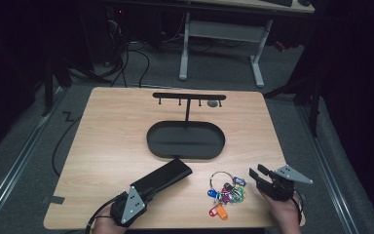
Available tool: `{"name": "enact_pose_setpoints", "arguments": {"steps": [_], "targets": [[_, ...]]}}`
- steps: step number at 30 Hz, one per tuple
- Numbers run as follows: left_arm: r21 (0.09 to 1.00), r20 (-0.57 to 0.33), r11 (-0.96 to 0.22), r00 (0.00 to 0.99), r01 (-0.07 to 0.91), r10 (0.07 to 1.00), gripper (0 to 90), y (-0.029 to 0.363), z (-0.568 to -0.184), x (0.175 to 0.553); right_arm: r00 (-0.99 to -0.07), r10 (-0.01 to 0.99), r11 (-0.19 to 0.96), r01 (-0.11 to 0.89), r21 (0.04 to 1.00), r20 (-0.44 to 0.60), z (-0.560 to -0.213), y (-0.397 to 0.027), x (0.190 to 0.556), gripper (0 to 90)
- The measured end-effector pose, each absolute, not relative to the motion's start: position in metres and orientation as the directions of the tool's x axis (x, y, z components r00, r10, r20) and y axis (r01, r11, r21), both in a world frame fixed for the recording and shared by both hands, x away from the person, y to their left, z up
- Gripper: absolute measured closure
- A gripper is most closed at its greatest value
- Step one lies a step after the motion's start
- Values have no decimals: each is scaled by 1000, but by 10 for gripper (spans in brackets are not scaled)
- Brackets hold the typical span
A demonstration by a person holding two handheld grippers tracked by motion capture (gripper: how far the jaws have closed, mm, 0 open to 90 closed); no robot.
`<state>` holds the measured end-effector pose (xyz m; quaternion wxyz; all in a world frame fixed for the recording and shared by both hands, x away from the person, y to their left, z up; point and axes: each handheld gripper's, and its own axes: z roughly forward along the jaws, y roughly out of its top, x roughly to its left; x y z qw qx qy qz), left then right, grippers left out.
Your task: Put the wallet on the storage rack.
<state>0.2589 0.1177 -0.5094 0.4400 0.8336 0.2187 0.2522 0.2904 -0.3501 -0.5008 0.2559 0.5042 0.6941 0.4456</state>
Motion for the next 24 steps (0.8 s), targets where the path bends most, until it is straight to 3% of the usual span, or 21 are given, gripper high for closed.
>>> {"name": "enact_pose_setpoints", "arguments": {"steps": [24], "targets": [[903,76,-387,815,189,574,816,126,-490,256,-353,930,88,488,868,104,-505,-348,292,557]]}}
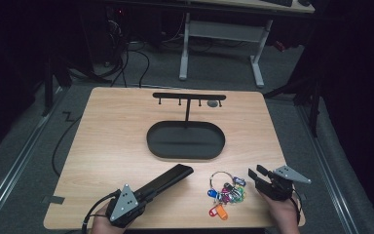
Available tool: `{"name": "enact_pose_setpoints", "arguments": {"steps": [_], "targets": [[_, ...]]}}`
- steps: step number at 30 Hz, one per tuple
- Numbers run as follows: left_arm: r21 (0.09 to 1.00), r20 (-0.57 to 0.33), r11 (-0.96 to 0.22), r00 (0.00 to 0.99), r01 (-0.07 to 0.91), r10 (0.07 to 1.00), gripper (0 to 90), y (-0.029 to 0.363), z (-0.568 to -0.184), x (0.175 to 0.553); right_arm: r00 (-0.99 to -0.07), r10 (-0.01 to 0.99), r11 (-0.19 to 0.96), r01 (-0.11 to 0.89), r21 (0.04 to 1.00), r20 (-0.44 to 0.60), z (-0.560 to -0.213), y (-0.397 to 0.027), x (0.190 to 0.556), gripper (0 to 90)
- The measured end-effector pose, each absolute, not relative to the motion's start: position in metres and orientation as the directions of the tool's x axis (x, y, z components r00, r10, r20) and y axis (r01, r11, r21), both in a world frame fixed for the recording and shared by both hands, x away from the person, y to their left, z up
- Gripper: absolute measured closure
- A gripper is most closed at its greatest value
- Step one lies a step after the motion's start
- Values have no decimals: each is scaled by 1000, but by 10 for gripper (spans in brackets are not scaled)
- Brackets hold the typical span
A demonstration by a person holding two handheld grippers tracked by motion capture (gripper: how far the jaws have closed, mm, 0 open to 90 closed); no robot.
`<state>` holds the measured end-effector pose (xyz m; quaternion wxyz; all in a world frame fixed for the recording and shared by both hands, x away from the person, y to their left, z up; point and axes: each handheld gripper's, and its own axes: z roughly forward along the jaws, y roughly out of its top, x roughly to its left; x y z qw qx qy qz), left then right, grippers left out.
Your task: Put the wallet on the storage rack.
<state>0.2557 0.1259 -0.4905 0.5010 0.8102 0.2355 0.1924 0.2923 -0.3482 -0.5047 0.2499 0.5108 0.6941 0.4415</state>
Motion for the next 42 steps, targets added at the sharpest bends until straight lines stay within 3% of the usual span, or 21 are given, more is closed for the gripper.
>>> {"name": "enact_pose_setpoints", "arguments": {"steps": [22,42], "targets": [[924,-111,-240,809,298,577,813,152,-486,270,-355,930,97,480,872,93,-503,-349,292,558],[931,-162,-160,766,327,622,775,170,-493,284,-356,930,99,487,868,94,-505,-348,293,558]]}}
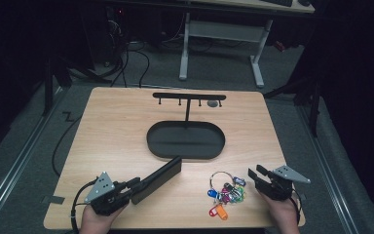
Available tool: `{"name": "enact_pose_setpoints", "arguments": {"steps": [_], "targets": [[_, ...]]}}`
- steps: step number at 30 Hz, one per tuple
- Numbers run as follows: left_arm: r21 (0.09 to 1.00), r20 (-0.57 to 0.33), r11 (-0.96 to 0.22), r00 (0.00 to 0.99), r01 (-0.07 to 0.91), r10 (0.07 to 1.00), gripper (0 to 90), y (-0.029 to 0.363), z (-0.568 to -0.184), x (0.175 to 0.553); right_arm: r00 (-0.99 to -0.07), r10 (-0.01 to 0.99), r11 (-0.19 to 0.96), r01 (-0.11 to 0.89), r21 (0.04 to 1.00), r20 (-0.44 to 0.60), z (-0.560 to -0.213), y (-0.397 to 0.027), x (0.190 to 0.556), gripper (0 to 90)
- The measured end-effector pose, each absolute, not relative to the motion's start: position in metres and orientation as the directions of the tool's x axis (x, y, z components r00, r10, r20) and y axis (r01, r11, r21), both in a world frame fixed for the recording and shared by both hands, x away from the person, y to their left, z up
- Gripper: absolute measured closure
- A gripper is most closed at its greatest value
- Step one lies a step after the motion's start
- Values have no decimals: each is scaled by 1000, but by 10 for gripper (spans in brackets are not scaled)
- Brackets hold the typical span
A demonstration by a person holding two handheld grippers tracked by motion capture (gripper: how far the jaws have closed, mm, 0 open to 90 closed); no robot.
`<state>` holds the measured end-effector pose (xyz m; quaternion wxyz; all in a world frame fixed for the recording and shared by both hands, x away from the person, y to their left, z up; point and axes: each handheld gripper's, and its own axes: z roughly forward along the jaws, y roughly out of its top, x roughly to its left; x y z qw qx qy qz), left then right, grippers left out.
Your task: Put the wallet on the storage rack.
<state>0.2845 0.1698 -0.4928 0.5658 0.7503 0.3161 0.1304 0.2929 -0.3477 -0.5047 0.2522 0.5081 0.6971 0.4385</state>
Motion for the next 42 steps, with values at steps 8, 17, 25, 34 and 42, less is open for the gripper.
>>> {"name": "enact_pose_setpoints", "arguments": {"steps": [8,17,25,34,42], "targets": [[923,-141,-194,762,332,632,649,169,-494,284,-354,930,93,491,866,101,-506,-348,293,557],[914,-73,-262,760,310,646,545,162,-496,284,-363,926,102,493,864,99,-506,-348,294,547],[880,1,-358,752,313,659,501,151,-492,283,-374,923,122,499,858,86,-508,-350,295,507],[812,65,-477,761,336,645,493,133,-484,286,-374,926,147,485,862,53,-509,-351,290,442],[779,91,-518,754,354,651,521,126,-475,293,-356,931,118,504,856,81,-512,-357,285,442]]}}
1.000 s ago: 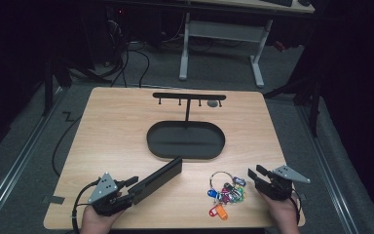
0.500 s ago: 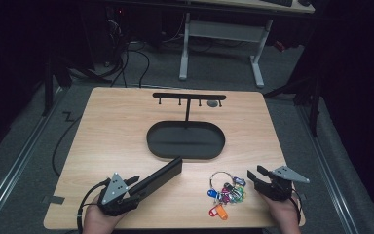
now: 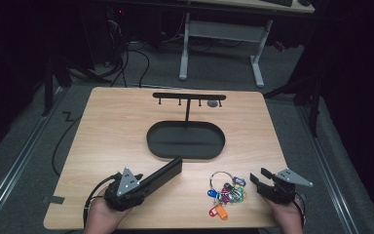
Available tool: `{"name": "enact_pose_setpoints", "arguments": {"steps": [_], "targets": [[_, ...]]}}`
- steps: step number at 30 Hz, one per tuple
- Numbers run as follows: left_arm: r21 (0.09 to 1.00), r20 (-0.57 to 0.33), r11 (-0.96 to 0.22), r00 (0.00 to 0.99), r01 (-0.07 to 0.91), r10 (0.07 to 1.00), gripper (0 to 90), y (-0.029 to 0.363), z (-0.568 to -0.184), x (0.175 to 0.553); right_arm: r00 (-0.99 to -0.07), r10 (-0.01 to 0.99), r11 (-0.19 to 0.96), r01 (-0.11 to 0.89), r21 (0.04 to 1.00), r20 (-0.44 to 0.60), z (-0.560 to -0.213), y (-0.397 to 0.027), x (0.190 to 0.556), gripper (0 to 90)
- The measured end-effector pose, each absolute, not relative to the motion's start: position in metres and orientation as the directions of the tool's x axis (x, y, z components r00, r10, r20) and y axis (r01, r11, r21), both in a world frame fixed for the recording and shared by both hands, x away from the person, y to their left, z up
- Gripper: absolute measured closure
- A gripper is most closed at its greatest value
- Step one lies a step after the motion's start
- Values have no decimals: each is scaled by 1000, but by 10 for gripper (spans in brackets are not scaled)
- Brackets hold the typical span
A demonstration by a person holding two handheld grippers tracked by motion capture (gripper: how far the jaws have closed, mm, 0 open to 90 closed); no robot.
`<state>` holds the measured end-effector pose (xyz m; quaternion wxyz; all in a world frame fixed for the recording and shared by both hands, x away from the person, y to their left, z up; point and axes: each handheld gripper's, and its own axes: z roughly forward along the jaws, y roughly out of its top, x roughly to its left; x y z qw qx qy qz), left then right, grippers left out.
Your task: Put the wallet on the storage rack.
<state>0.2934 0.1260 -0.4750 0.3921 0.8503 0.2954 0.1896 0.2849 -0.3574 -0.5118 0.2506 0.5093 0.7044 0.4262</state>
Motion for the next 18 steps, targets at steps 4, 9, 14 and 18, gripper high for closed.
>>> {"name": "enact_pose_setpoints", "arguments": {"steps": [4,9,14,18], "targets": [[750,99,-549,757,370,646,524,118,-473,296,-345,934,99,508,856,97,-513,-362,283,445],[720,116,-575,749,390,653,515,112,-471,299,-356,927,81,505,859,122,-513,-365,285,445],[681,149,-620,756,389,638,505,113,-465,300,-383,916,91,492,866,122,-511,-362,283,445],[656,165,-649,765,386,622,514,113,-461,300,-398,911,102,474,875,109,-507,-358,281,449]]}}
